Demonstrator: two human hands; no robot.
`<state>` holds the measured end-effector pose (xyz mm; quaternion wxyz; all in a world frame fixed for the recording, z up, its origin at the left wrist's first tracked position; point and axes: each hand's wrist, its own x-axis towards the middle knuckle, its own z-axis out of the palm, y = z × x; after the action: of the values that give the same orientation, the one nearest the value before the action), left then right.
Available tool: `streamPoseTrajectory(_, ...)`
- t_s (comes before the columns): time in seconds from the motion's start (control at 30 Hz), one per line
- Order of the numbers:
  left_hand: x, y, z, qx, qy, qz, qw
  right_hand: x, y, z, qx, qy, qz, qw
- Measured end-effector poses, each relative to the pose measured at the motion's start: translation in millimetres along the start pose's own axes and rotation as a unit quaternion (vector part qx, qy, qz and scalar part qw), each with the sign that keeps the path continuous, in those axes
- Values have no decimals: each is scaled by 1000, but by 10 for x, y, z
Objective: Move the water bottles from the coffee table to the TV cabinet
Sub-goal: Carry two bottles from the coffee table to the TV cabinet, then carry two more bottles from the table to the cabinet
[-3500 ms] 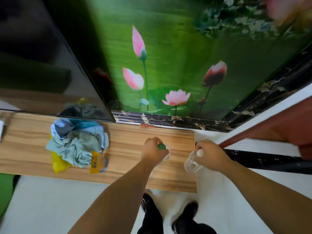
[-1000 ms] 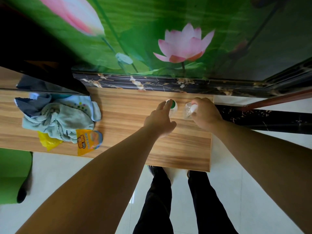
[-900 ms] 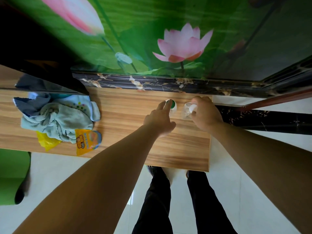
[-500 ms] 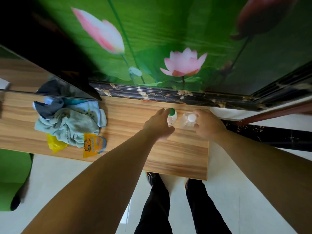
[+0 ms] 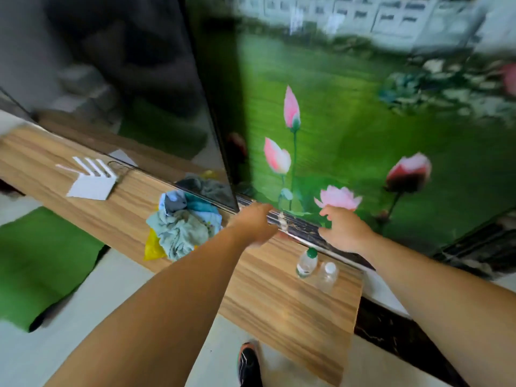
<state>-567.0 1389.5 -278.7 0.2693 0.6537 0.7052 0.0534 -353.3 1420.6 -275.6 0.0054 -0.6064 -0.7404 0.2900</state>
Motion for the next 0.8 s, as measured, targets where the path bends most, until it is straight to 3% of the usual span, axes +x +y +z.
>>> streamPoseTrajectory(0.2, -1286, -100, -418, -31, 131, -106, 985, -462, -699, -149, 0, 1, -157, 988)
streamPoseTrajectory(0.37, -2724, -249, -472, -11, 195, -204, 959, -1120, -1353, 106, -7, -14, -266, 964)
streamPoseTrajectory(0.6, -4935, -631, -520, -13, 287, -366, 885, -2485, -2675, 663, -106, -110, -462, 874)
streamPoseTrajectory(0.8, -6524, -868, -163, -27, 344, -442, 828, -3745, -3451, 1194, -133, -117, -569, 803)
